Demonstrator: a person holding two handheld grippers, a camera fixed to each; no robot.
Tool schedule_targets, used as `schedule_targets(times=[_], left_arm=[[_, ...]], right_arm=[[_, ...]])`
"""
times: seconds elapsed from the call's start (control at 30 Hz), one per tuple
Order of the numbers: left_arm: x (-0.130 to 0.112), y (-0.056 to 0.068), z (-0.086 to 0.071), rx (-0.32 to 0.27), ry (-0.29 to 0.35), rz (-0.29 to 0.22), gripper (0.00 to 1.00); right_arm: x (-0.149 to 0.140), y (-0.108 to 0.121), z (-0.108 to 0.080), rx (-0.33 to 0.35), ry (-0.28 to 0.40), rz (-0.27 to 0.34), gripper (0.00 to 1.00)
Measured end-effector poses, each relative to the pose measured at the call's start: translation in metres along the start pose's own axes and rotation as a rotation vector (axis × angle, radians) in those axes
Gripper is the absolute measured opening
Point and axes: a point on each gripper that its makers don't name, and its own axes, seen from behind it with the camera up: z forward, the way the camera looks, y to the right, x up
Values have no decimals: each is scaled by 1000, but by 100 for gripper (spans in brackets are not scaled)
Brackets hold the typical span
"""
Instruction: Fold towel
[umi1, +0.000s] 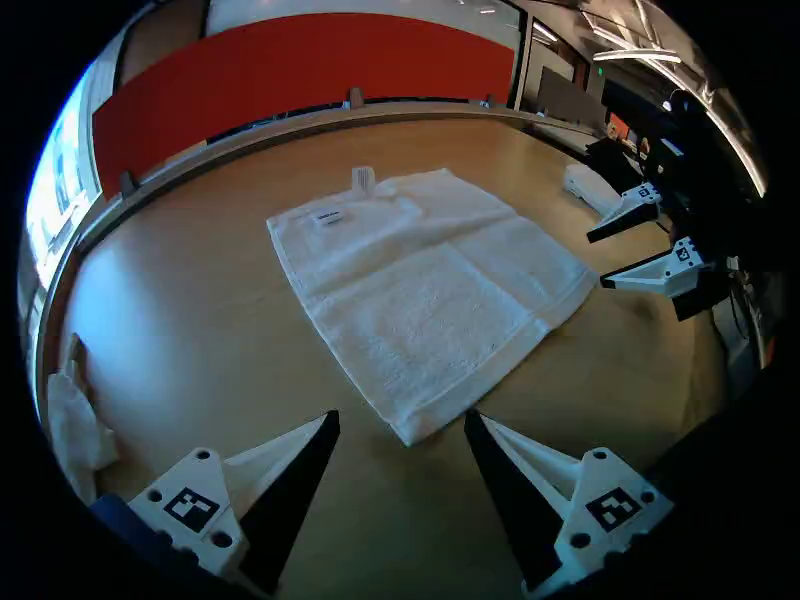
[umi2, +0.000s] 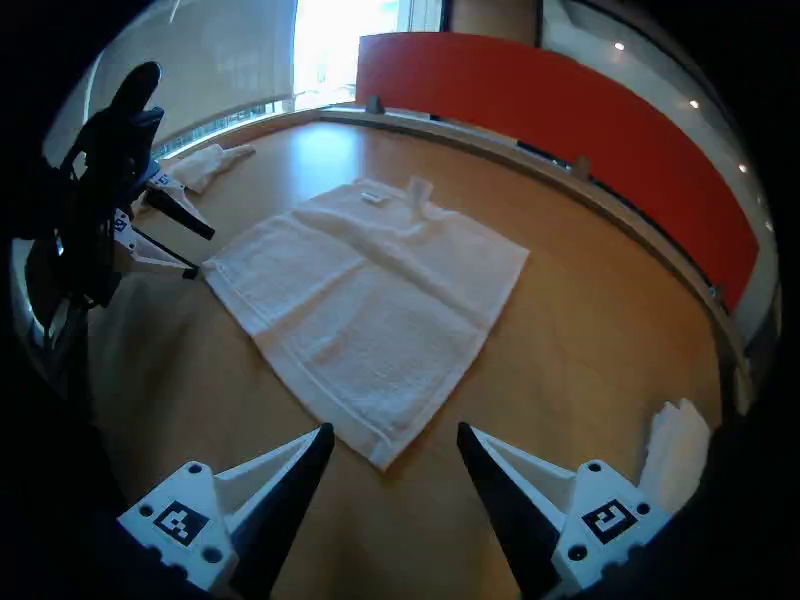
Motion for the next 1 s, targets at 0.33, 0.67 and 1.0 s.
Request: schedule_targets(times=[0.33, 0.67, 1.0], left_arm=[[-12, 1, 8, 27, -46, 21, 74], [-13, -2, 11, 49, -52, 21, 59], [-15, -1, 11, 56, -63, 38, 47]], right_arm=[[-8, -3, 5, 19, -17, 17, 73], [-15, -3, 7, 23, -38, 12, 65], [-15, -5, 9, 40, -45, 24, 51]])
